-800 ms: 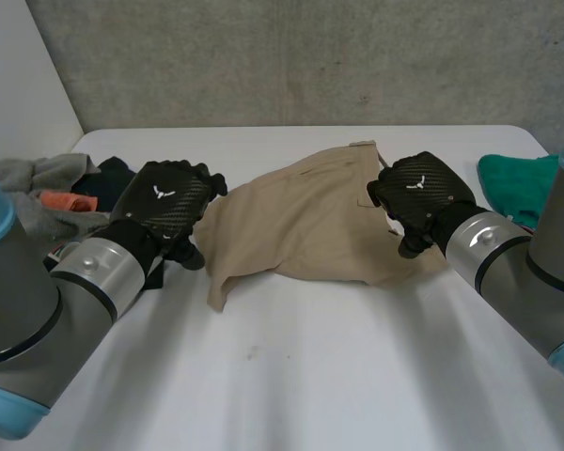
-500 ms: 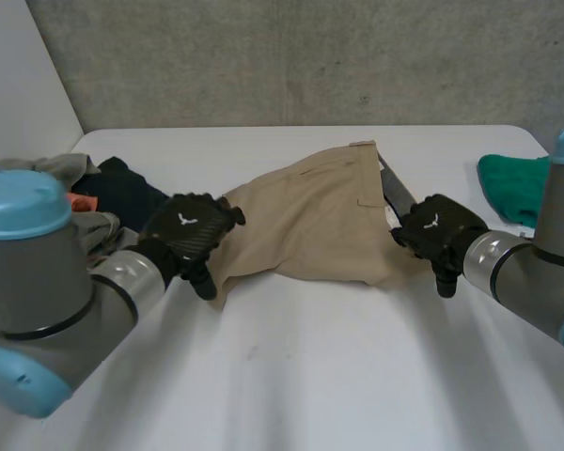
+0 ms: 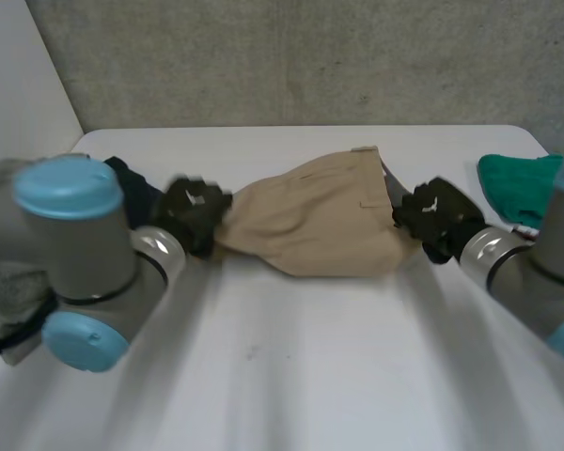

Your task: Fold the laundry.

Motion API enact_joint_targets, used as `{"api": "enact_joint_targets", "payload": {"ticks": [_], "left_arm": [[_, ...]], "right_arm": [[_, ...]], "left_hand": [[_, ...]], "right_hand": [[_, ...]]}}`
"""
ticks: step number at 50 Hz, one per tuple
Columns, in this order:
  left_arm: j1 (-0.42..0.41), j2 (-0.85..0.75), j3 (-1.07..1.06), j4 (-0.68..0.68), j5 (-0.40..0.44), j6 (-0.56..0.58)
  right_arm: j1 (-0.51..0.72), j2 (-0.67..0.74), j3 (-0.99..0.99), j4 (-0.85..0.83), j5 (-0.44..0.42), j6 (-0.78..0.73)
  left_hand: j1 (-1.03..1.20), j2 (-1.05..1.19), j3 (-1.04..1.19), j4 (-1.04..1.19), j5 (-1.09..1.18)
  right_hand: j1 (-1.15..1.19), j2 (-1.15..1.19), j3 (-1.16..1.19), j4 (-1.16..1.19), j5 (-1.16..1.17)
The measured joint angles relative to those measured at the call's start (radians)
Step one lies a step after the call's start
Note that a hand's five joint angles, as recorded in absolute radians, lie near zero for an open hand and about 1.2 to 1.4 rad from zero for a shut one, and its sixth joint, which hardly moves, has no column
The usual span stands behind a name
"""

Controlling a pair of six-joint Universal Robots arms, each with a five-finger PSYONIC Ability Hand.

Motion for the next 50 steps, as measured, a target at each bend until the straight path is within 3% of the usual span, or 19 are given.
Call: {"api": "enact_joint_targets", "payload": {"ticks": [6, 7, 11, 19, 27, 30, 31, 32, 35, 41, 50], "left_arm": [[0.018, 0.199, -0.034, 0.065, -0.020, -0.032], [0.031, 0.300, -0.042, 0.112, -0.019, -0.051], [0.051, 0.374, -0.020, 0.159, -0.013, -0.071], [0.085, 0.211, 0.126, 0.123, -0.025, -0.077], [0.101, -0.114, 0.309, 0.080, -0.060, -0.055], [0.101, -0.213, 0.366, 0.069, -0.065, -0.039], [0.101, -0.228, 0.374, 0.063, -0.067, -0.035], [0.099, -0.242, 0.380, 0.052, -0.069, -0.030], [0.097, -0.240, 0.370, 0.020, -0.080, -0.021], [0.096, -0.080, 0.217, -0.036, -0.120, -0.020], [0.052, 0.436, -0.298, -0.055, -0.083, -0.046]], "right_arm": [[-0.015, -0.168, -0.030, 0.157, -0.063, 0.043], [-0.031, -0.246, -0.087, 0.255, -0.098, 0.114], [-0.047, -0.296, -0.179, 0.350, -0.128, 0.263], [0.011, -0.216, -0.261, 0.369, -0.114, 0.445], [0.153, -0.010, -0.241, 0.298, 0.022, 0.459], [0.206, 0.080, -0.232, 0.224, 0.109, 0.477], [0.211, 0.089, -0.232, 0.216, 0.118, 0.480], [0.228, 0.122, -0.232, 0.181, 0.159, 0.488], [0.251, 0.168, -0.234, 0.127, 0.225, 0.498], [0.273, 0.214, -0.235, 0.069, 0.305, 0.491], [0.291, 0.214, -0.210, 0.049, 0.327, 0.442]], "left_hand": [[0.000, 0.002, 0.000, 0.000, 0.000], [0.002, 0.003, 0.000, 0.000, 0.000], [0.011, 0.003, 0.000, 0.000, 0.006], [0.014, 0.003, 0.000, 0.001, 0.006], [0.007, -0.013, -0.015, -0.011, -0.003], [-0.401, -0.406, -0.399, -0.412, -0.387], [-0.401, -0.406, -0.399, -0.412, -0.387], [-0.678, -0.689, -0.666, -0.684, -0.657], [-0.787, -0.832, -0.824, -0.847, -0.822], [-0.834, -0.911, -0.908, -0.921, -0.904], [-0.746, -0.820, -0.818, -0.833, -0.803]], "right_hand": [[0.001, 0.000, 0.000, 0.000, 0.002], [0.019, 0.000, 0.000, 0.000, 0.003], [0.035, 0.000, 0.000, 0.002, 0.009], [0.035, 0.000, 0.000, 0.003, 0.012], [0.035, 0.000, 0.001, 0.004, 0.012], [0.035, 0.000, 0.004, 0.004, 0.013], [0.035, 0.000, 0.004, 0.004, 0.013], [0.035, 0.000, 0.004, 0.004, 0.013], [0.035, 0.000, 0.004, 0.004, 0.014], [0.035, 0.000, 0.004, 0.004, 0.014], [0.035, 0.000, 0.005, 0.004, 0.013]]}}
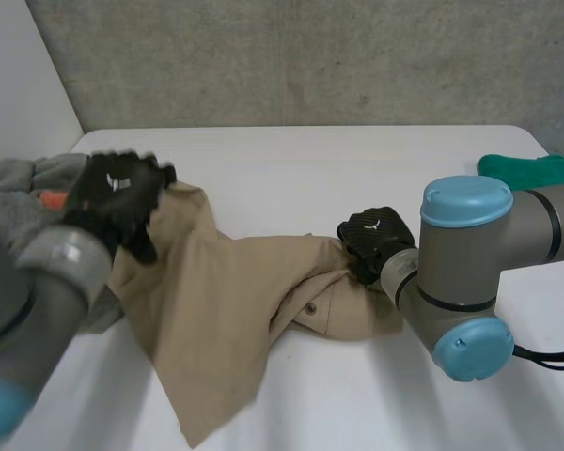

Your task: Fold the laundry.

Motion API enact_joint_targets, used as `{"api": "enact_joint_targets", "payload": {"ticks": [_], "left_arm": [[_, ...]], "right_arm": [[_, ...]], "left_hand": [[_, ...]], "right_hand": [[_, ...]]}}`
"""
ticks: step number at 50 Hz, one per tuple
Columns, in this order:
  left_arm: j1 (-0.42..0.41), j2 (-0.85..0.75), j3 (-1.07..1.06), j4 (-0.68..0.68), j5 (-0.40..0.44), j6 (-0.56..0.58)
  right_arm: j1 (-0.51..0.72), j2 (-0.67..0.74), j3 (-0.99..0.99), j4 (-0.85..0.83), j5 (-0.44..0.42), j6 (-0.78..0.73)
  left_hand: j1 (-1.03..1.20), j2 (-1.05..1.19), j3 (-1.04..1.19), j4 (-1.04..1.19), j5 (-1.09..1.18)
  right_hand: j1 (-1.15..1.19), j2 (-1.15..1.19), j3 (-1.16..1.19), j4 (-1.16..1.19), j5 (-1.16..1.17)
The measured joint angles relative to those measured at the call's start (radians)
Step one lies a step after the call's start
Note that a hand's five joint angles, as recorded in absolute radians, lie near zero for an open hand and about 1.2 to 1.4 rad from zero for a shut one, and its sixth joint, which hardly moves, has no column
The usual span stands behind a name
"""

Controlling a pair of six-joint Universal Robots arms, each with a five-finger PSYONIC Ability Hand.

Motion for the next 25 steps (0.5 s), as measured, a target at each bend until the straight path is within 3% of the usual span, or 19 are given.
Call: {"api": "enact_joint_targets", "payload": {"ticks": [5, 9, 15, 25], "left_arm": [[-0.063, 0.186, -0.248, -0.003, 0.086, -0.036], [-0.097, 0.215, -0.366, -0.005, 0.139, -0.084], [-0.108, 0.105, -0.403, -0.001, 0.147, -0.142], [-0.110, -0.069, -0.323, 0.068, 0.091, -0.127]], "right_arm": [[0.007, -0.007, 0.011, -0.007, -0.001, -0.027], [0.010, -0.012, 0.017, -0.010, -0.001, -0.042], [0.016, -0.022, 0.029, -0.011, -0.004, -0.049], [0.021, -0.040, 0.054, -0.015, -0.009, -0.048]], "left_hand": [[0.192, 0.181, 0.180, 0.186, 0.182], [0.193, 0.189, 0.190, 0.196, 0.191], [0.031, 0.030, 0.034, 0.025, 0.017], [-0.009, -0.012, -0.010, -0.013, -0.025]], "right_hand": [[0.000, 0.000, 0.000, 0.000, 0.000], [0.000, 0.000, 0.000, 0.000, 0.000], [0.000, 0.000, 0.000, 0.000, 0.001], [0.000, 0.000, 0.000, 0.000, 0.002]]}}
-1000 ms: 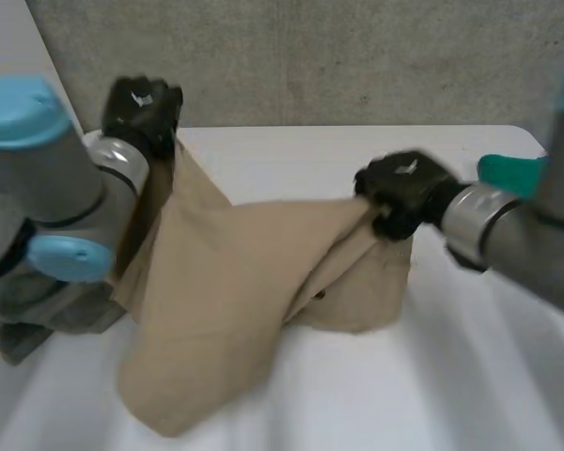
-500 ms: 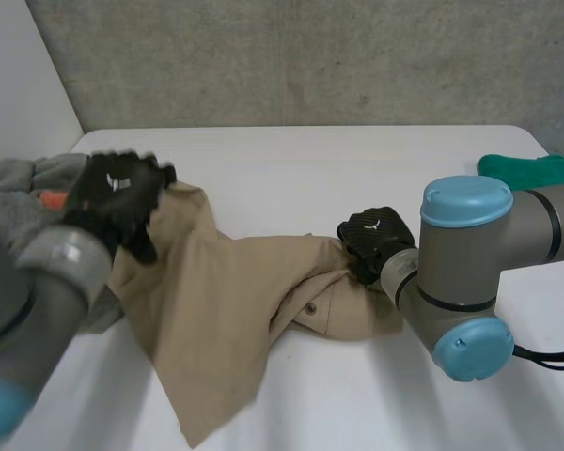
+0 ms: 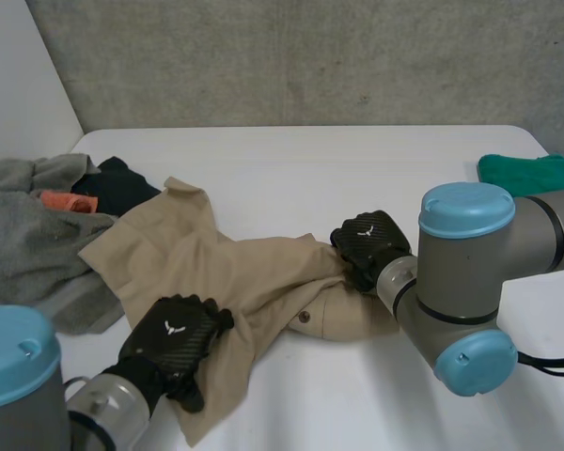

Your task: Fold the laundry.

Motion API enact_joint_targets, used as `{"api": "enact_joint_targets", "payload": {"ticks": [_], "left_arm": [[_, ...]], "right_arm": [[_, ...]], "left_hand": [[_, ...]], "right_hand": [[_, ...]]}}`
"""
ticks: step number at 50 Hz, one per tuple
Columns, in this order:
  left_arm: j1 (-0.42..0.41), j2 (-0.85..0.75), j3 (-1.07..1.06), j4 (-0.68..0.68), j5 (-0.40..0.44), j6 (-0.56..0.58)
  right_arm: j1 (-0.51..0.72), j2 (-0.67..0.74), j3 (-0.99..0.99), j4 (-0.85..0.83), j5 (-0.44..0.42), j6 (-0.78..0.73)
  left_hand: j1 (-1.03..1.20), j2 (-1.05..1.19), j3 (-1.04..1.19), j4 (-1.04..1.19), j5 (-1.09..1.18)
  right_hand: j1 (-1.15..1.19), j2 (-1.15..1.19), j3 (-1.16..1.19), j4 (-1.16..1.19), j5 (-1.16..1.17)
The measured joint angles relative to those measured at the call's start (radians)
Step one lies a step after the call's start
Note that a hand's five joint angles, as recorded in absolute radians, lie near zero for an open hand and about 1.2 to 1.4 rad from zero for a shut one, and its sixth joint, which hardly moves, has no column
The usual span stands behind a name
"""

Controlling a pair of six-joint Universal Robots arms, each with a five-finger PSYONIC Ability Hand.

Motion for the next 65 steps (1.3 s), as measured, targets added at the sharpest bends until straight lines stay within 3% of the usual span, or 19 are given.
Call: {"api": "enact_joint_targets", "payload": {"ticks": [9, 11, 12, 14, 15, 23, 32, 41, 47, 53, 60, 65], "left_arm": [[-0.048, -0.116, 0.055, 0.105, -0.023, 0.025], [-0.054, -0.139, 0.066, 0.118, -0.029, 0.035], [-0.057, -0.157, 0.075, 0.130, -0.034, 0.044], [-0.058, -0.179, 0.089, 0.148, -0.045, 0.056], [-0.058, -0.186, 0.095, 0.156, -0.049, 0.060], [-0.041, -0.141, 0.141, 0.204, -0.073, 0.058], [0.022, 0.155, 0.260, 0.041, -0.002, -0.020], [0.129, 0.330, 0.393, -0.205, 0.127, -0.085], [0.166, 0.184, 0.411, -0.318, 0.140, -0.056], [0.177, -0.064, 0.465, -0.329, 0.099, 0.010], [0.177, -0.304, 0.669, -0.203, 0.089, 0.026], [0.180, -0.367, 0.861, -0.039, 0.080, -0.009]], "right_arm": [[-0.006, -0.015, 0.019, -0.009, -0.001, 0.000], [-0.007, -0.016, 0.020, -0.010, -0.001, 0.000], [-0.008, -0.018, 0.022, -0.011, -0.001, 0.000], [-0.009, -0.022, 0.024, -0.010, -0.001, -0.002], [-0.010, -0.024, 0.024, -0.009, -0.001, -0.003], [-0.018, -0.091, 0.015, 0.048, -0.003, -0.080], [-0.040, -0.304, -0.062, 0.215, -0.028, -0.244], [-0.094, -0.519, -0.150, 0.472, -0.144, -0.348], [-0.129, -0.476, -0.133, 0.602, -0.224, -0.439], [-0.121, -0.333, -0.128, 0.597, -0.203, -0.477], [-0.076, -0.126, -0.209, 0.384, -0.125, -0.387], [-0.055, -0.055, -0.310, 0.157, -0.062, -0.274]], "left_hand": [[0.072, 0.092, 0.094, 0.103, 0.115], [0.163, 0.174, 0.165, 0.174, 0.185], [0.394, 0.376, 0.361, 0.370, 0.376], [0.569, 0.524, 0.521, 0.531, 0.533], [0.752, 0.731, 0.720, 0.733, 0.728], [0.792, 0.833, 0.829, 0.846, 0.813], [0.792, 0.834, 0.829, 0.846, 0.813], [0.792, 0.836, 0.829, 0.846, 0.813], [0.792, 0.836, 0.830, 0.846, 0.813], [0.794, 0.836, 0.830, 0.847, 0.833], [0.798, 0.838, 0.831, 0.847, 0.841], [0.798, 0.838, 0.831, 0.847, 0.841]], "right_hand": [[0.000, 0.000, 0.000, 0.000, 0.000], [0.000, 0.000, 0.000, 0.000, 0.000], [0.000, 0.000, 0.000, 0.000, 0.000], [0.000, 0.000, 0.000, 0.000, 0.000], [0.000, 0.000, 0.000, 0.000, 0.000], [0.000, 0.000, 0.000, 0.000, 0.000], [0.000, 0.000, 0.000, 0.000, 0.000], [0.000, 0.000, 0.000, 0.000, 0.000], [0.000, 0.000, 0.000, 0.000, 0.000], [0.000, 0.000, 0.000, 0.000, 0.000], [0.000, 0.000, 0.000, 0.000, 0.000], [0.000, 0.000, 0.000, 0.000, 0.000]]}}
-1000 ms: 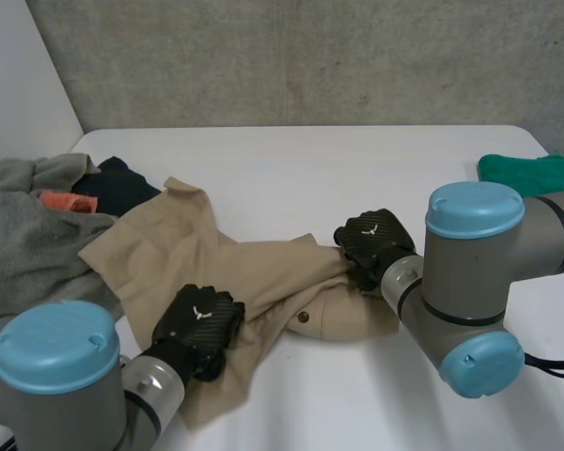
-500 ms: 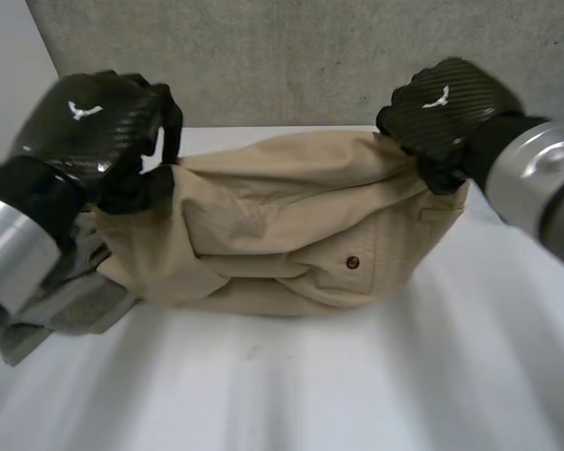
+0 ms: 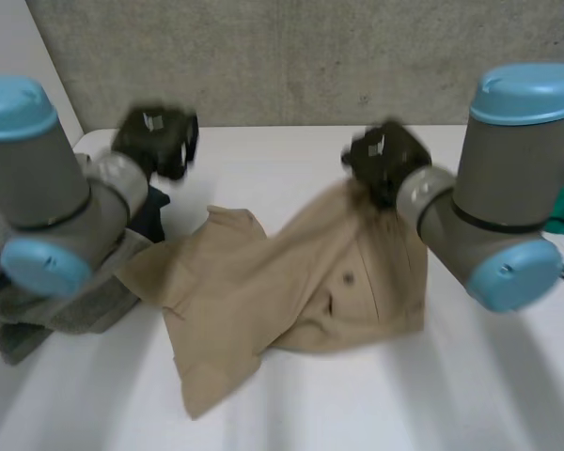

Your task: Fold the laundry.

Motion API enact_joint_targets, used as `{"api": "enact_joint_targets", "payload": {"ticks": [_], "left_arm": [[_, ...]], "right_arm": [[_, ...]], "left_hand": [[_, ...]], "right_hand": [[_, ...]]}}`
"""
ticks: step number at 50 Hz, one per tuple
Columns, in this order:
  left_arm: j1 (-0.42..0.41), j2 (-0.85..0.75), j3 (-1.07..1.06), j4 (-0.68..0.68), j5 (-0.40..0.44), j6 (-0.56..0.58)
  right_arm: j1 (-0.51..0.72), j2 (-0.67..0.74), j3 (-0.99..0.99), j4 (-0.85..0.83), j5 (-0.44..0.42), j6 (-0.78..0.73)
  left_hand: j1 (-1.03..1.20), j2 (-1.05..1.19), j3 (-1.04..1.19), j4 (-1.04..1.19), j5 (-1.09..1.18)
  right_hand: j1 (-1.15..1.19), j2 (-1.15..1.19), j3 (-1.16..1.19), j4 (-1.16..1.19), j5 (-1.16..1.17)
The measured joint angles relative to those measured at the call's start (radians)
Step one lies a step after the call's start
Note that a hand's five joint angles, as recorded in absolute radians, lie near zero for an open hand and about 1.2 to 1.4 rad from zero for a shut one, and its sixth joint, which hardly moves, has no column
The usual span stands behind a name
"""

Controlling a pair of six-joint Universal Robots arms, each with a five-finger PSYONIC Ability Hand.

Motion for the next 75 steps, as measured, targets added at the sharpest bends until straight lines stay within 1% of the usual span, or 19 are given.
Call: {"api": "enact_joint_targets", "payload": {"ticks": [6, 7, 8, 9, 10, 11, 12, 16, 21, 27, 31, 35, 45, 59, 64, 65, 67, 71, 75], "left_arm": [[0.006, -0.010, 0.202, 0.172, -0.047, -0.032], [0.006, -0.006, 0.219, 0.172, -0.057, -0.034], [0.006, -0.003, 0.225, 0.167, -0.063, -0.035], [0.004, 0.009, 0.232, 0.132, -0.079, -0.039], [0.002, 0.020, 0.227, 0.097, -0.090, -0.043], [-0.003, 0.033, 0.212, 0.047, -0.101, -0.047], [-0.007, 0.047, 0.191, -0.006, -0.111, -0.053], [-0.039, 0.110, 0.020, -0.226, -0.149, -0.097], [-0.092, 0.166, -0.229, -0.314, -0.184, -0.195], [-0.175, 0.178, -0.444, -0.238, -0.195, -0.318], [-0.215, 0.149, -0.475, -0.179, -0.187, -0.335], [-0.259, 0.066, -0.449, -0.094, -0.181, -0.295], [-0.271, -0.112, -0.307, -0.003, -0.196, -0.131], [-0.272, -0.187, -0.204, 0.058, -0.177, -0.050], [-0.273, -0.184, -0.201, 0.087, -0.155, -0.049], [-0.273, -0.185, -0.201, 0.094, -0.149, -0.048], [-0.271, -0.187, -0.198, 0.102, -0.145, -0.048], [-0.256, -0.169, -0.195, 0.098, -0.163, -0.049], [-0.222, -0.064, -0.218, 0.066, -0.193, -0.060]], "right_arm": [[0.015, -0.007, -0.109, -0.290, 0.046, 0.127], [0.018, -0.013, -0.116, -0.309, 0.048, 0.135], [0.020, -0.016, -0.118, -0.315, 0.048, 0.137], [0.025, -0.023, -0.115, -0.321, 0.048, 0.139], [0.028, -0.028, -0.107, -0.317, 0.047, 0.137], [0.032, -0.033, -0.093, -0.308, 0.046, 0.134], [0.034, -0.037, -0.076, -0.297, 0.045, 0.130], [0.038, -0.048, 0.022, -0.267, 0.041, 0.109], [0.026, -0.050, 0.114, -0.275, 0.046, 0.089], [0.009, -0.056, 0.168, -0.284, 0.065, 0.092], [0.007, -0.065, 0.185, -0.278, 0.068, 0.098], [0.007, -0.082, 0.213, -0.266, 0.065, 0.104], [-0.005, -0.100, 0.259, -0.260, 0.052, 0.107], [-0.022, -0.091, 0.293, -0.265, 0.032, 0.107], [-0.026, -0.083, 0.299, -0.267, 0.027, 0.107], [-0.028, -0.080, 0.300, -0.268, 0.026, 0.107], [-0.030, -0.076, 0.300, -0.267, 0.025, 0.107], [-0.044, -0.078, 0.291, -0.256, 0.025, 0.102], [-0.082, -0.116, 0.259, -0.202, 0.021, 0.081]], "left_hand": [[-0.014, -0.008, -0.008, -0.008, -0.008], [-0.163, -0.171, -0.168, -0.153, -0.146], [-0.163, -0.171, -0.168, -0.153, -0.146], [-0.537, -0.505, -0.496, -0.508, -0.470], [-0.537, -0.505, -0.496, -0.508, -0.470], [-0.811, -0.774, -0.743, -0.761, -0.740], [-0.941, -0.917, -0.893, -0.913, -0.880], [-0.978, -0.993, -0.982, -0.998, -0.962], [-0.975, -0.993, -0.982, -0.998, -0.962], [-0.838, -0.879, -0.874, -0.877, -0.861], [-0.842, -0.886, -0.879, -0.890, -0.875], [-0.847, -0.891, -0.885, -0.899, -0.891], [-0.845, -0.889, -0.883, -0.896, -0.886], [-0.633, -0.679, -0.669, -0.674, -0.659], [-0.472, -0.517, -0.511, -0.528, -0.516], [-0.207, -0.270, -0.266, -0.289, -0.281], [-0.016, -0.069, -0.069, -0.079, -0.073], [-0.001, -0.005, -0.002, -0.003, -0.021], [-0.001, -0.004, -0.001, -0.001, -0.021]], "right_hand": [[0.000, 0.000, 0.000, 0.000, 0.000], [0.000, 0.000, 0.000, 0.000, 0.000], [0.000, 0.000, 0.000, 0.000, 0.000], [0.000, 0.000, 0.000, 0.000, 0.000], [0.000, 0.000, 0.000, 0.000, 0.000], [0.000, 0.000, 0.000, 0.000, 0.000], [0.000, 0.000, 0.000, 0.000, 0.000], [0.000, 0.000, 0.000, 0.000, 0.000], [0.000, 0.000, 0.000, 0.000, 0.000], [0.000, 0.000, 0.000, 0.000, 0.000], [0.000, 0.000, 0.000, 0.000, 0.000], [0.000, 0.000, 0.000, 0.000, 0.000], [0.000, 0.000, 0.000, 0.000, 0.000], [-0.001, 0.000, 0.000, 0.000, 0.000], [-0.001, 0.000, 0.000, 0.000, 0.000], [-0.001, 0.000, 0.000, 0.000, 0.000], [-0.001, 0.000, 0.000, 0.000, 0.000], [-0.001, 0.000, 0.000, 0.000, 0.000], [-0.001, 0.000, 0.000, 0.000, 0.000]]}}
